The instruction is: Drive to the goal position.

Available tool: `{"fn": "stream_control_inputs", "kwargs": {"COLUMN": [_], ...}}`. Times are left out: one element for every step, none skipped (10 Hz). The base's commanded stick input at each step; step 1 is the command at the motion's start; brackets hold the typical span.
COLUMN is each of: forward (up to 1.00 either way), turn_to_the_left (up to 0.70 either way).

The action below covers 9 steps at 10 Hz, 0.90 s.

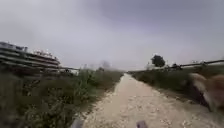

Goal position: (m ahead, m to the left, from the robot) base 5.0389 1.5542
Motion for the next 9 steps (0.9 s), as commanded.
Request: {"fn": "stream_control_inputs", "kwargs": {"forward": [1.00, 1.00, 1.00, 1.00, 1.00, 1.00, 1.00, 1.00, 1.00], "turn_to_the_left": [-0.34, -0.14, 0.00, 0.00, -0.31, -0.40, -0.39, -0.24, -0.01]}}
